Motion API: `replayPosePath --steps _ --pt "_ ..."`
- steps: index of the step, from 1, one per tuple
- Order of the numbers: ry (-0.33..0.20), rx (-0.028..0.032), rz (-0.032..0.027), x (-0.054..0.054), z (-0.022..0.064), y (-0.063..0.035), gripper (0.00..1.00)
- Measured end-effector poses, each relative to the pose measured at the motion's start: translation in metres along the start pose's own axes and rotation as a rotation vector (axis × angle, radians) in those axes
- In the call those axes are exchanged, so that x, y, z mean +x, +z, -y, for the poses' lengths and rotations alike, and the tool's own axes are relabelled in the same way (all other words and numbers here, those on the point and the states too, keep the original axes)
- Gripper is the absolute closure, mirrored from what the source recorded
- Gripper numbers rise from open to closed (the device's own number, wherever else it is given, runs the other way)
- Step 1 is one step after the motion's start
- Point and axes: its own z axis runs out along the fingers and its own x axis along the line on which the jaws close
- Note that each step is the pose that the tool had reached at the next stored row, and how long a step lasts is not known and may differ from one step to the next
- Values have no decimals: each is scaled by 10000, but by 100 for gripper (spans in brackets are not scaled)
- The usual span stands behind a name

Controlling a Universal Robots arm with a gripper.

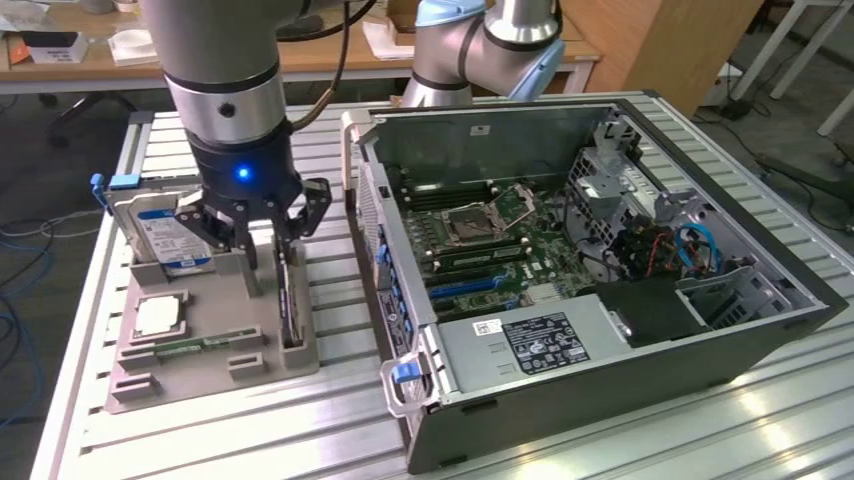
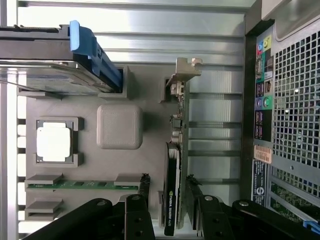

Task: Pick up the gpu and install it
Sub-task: 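Pick up the gpu and move the gpu toward the slot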

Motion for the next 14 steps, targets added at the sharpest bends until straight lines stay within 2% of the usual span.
replayPosePath --steps 7,9,10,14 --pt "0 -14 -11 -24 8 44 59" --pt "0 8 -8 -24 9 62 59" --pt "0 20 37 -23 8 63 59" --pt "-3 22 47 -24 8 64 59"
